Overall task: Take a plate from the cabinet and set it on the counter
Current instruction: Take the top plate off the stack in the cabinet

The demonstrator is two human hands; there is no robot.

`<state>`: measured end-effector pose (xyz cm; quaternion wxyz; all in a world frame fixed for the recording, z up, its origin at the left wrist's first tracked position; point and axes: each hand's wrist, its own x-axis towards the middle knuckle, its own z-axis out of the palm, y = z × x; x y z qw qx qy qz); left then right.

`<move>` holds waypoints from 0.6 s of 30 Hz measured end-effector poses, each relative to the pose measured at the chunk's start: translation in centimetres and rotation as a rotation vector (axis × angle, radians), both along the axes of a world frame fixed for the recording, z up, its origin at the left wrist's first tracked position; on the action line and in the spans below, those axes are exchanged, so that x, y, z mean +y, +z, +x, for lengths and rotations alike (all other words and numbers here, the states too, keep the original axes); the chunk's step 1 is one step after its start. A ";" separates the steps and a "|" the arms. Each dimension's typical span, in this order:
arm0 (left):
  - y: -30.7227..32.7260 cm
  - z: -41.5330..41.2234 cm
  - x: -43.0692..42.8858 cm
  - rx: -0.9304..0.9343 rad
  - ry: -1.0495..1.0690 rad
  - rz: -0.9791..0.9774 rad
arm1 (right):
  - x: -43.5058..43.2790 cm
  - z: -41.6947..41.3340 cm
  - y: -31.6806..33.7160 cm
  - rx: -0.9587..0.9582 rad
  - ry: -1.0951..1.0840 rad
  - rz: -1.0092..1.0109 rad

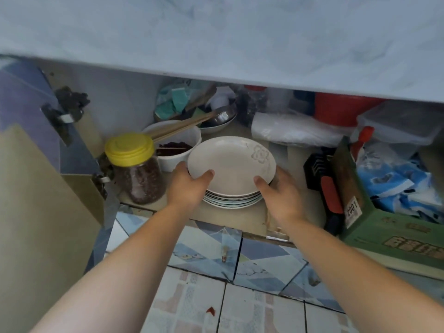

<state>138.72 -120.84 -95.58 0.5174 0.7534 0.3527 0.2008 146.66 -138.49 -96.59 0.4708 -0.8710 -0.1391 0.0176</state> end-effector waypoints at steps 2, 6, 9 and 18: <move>-0.5 -0.2 -0.1 -0.003 -0.028 0.002 | 0.0 0.0 -0.1 0.010 0.008 0.027; -1.2 -0.4 -0.1 -0.047 -0.058 -0.012 | -0.1 -0.1 -0.2 0.002 0.012 0.053; -1.5 -0.5 0.0 -0.077 -0.089 -0.015 | -0.1 0.0 -0.4 0.000 0.001 0.074; -0.7 -1.3 -0.4 -0.195 -0.099 -0.126 | -0.1 -1.2 -0.2 0.046 -0.004 0.242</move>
